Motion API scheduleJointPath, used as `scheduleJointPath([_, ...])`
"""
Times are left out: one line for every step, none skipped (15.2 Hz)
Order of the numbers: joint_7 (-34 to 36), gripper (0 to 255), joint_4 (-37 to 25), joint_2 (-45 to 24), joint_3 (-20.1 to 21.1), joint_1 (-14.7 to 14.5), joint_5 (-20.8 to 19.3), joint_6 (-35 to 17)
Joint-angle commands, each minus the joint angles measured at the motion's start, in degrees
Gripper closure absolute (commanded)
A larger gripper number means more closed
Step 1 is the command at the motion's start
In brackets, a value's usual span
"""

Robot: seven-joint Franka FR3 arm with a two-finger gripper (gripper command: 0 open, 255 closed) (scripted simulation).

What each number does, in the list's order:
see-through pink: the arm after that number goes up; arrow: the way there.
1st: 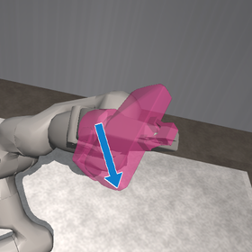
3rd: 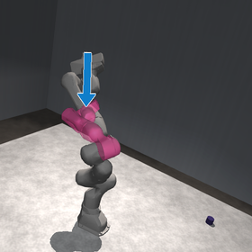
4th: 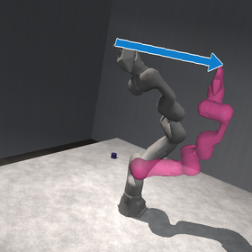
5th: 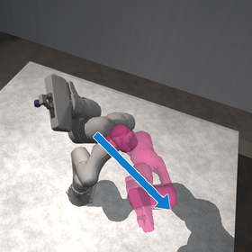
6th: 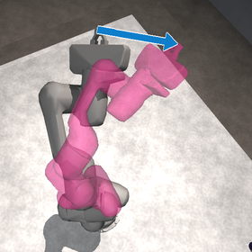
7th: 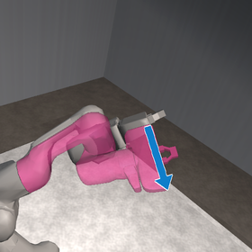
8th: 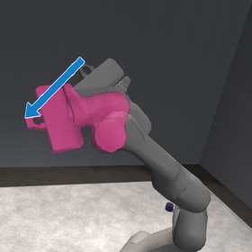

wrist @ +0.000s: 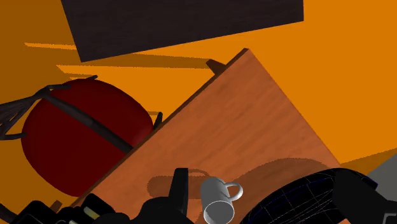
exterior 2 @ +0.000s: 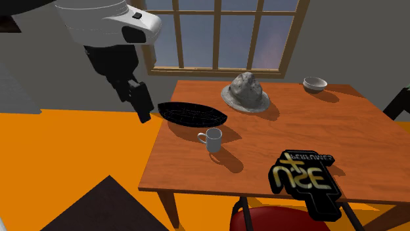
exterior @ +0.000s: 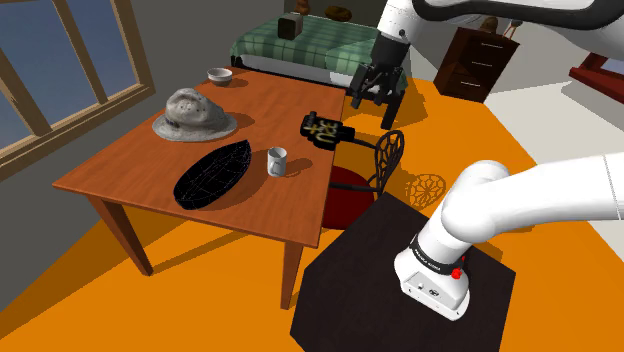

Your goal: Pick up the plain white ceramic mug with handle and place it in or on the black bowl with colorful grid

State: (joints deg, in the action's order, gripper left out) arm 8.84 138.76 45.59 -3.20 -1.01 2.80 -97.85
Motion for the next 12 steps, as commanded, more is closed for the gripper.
scheduleJointPath([0.00,0,0.00,0.00,0.00,0.00,0.00,0.00])
scheduleJointPath([-0.32,0,0.24,-1.75,-0.16,-0.03,-0.10,-1.78])
scheduleJointPath([-0.64,0,0.40,-3.56,-0.33,-0.06,-0.20,-3.53])
scheduleJointPath([-0.96,0,0.48,-5.42,-0.49,-0.10,-0.28,-5.27])
scheduleJointPath([-1.28,0,0.49,-7.34,-0.65,-0.13,-0.34,-6.98])
scheduleJointPath([-1.59,0,0.41,-9.31,-0.81,-0.16,-0.40,-8.66])
scheduleJointPath([-1.91,0,0.25,-11.33,-0.98,-0.21,-0.43,-10.31])
scheduleJointPath([-2.23,0,0.01,-13.39,-1.14,-0.25,-0.46,-11.93])
scheduleJointPath([-2.55,0,-0.31,-15.50,-1.31,-0.31,-0.47,-13.50])
scheduleJointPath([-2.87,0,-0.70,-17.63,-1.48,-0.37,-0.46,-15.03])
scheduleJointPath([-3.19,0,-1.18,-19.80,-1.65,-0.43,-0.43,-16.51])
scheduleJointPath([-3.51,0,-1.73,-21.99,-1.81,-0.48,-0.39,-17.94])
